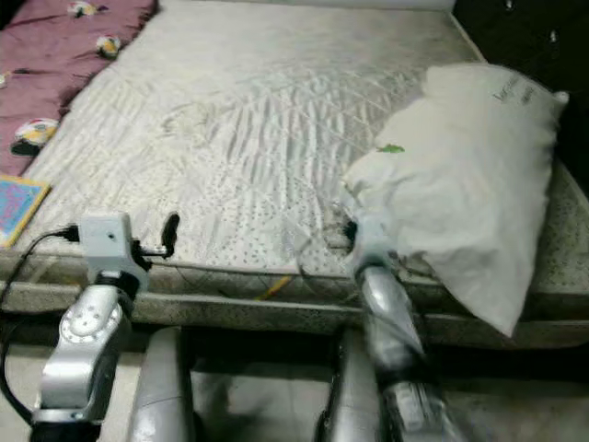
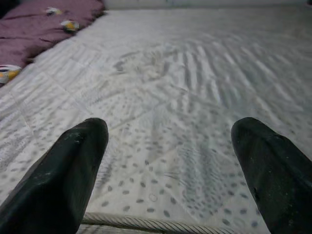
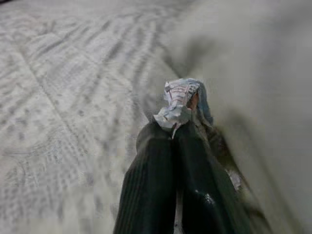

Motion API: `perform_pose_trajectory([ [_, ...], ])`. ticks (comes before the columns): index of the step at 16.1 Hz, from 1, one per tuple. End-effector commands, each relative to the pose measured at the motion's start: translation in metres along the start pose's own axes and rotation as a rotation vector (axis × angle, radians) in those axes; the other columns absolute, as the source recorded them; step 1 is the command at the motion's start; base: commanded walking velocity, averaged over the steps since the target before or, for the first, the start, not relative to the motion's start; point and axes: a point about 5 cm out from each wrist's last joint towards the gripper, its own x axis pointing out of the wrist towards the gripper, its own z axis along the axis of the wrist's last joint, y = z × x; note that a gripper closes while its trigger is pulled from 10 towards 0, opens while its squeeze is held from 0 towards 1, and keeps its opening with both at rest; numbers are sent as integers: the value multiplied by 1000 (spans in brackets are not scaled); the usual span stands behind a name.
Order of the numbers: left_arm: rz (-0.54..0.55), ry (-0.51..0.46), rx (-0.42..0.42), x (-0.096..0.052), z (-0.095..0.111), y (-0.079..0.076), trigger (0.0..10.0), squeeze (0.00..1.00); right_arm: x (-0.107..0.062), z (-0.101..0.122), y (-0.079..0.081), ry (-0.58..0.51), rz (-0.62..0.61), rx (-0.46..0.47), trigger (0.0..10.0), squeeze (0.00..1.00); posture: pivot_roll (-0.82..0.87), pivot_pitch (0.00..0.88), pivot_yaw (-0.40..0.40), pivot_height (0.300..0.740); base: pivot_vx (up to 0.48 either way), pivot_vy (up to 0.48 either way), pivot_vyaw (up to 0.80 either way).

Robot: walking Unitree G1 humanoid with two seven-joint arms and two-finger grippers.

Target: Clean up the room

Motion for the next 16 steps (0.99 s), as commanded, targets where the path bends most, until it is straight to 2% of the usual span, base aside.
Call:
perform_pose_trajectory([
  [1, -33, 2, 7, -1, -3, 0, 10000, 0, -10, 23, 1, -91, 12, 6, 0, 0, -15, 0, 29, 520, 0, 0, 0],
  [2, -33, 10, 14, -1, -7, 3, 10000, 0, -30, 26, -2, -118, 5, 6, 0, 0, -27, 0, 30, 520, 0, 0, 0],
  [5, -26, -9, -25, 6, 1, -1, 10000, 0, -64, 19, -8, -91, -7, 31, 0, 0, -30, 0, 26, 520, 0, 0, 0],
  [6, -46, -18, -32, 9, 2, -7, 10000, 0, -75, 22, -8, -82, -4, 35, 10000, 0, -48, 0, 40, 520, 0, 0, 0],
  [7, -52, -18, -32, 9, 2, -9, 10000, 0, -77, 23, -7, -76, -5, 39, 10000, 0, -50, 0, 41, 520, 0, 0, 0],
  [8, -68, -17, -38, 9, 0, -11, 10000, 0, -74, 36, -3, -120, -9, 100, 10000, 0, -57, 0, 50, 525, 0, 0, 0],
  [9, -67, -13, -39, 9, -2, -11, 10000, 0, -71, 39, 0, -129, -3, 116, 10000, 0, -57, 0, 55, 535, 0, 0, 0],
  [11, -52, 11, -56, 7, -8, -10, 10000, 0, -65, 44, 2, -142, 7, 107, 10000, 0, -65, 0, 67, 554, 0, 0, 0],
  [16, -54, 14, -67, 7, -11, -16, 10000, 0, -54, 55, -5, -144, -10, 99, 10000, 0, -66, 0, 52, 606, 0, 0, 0],
])
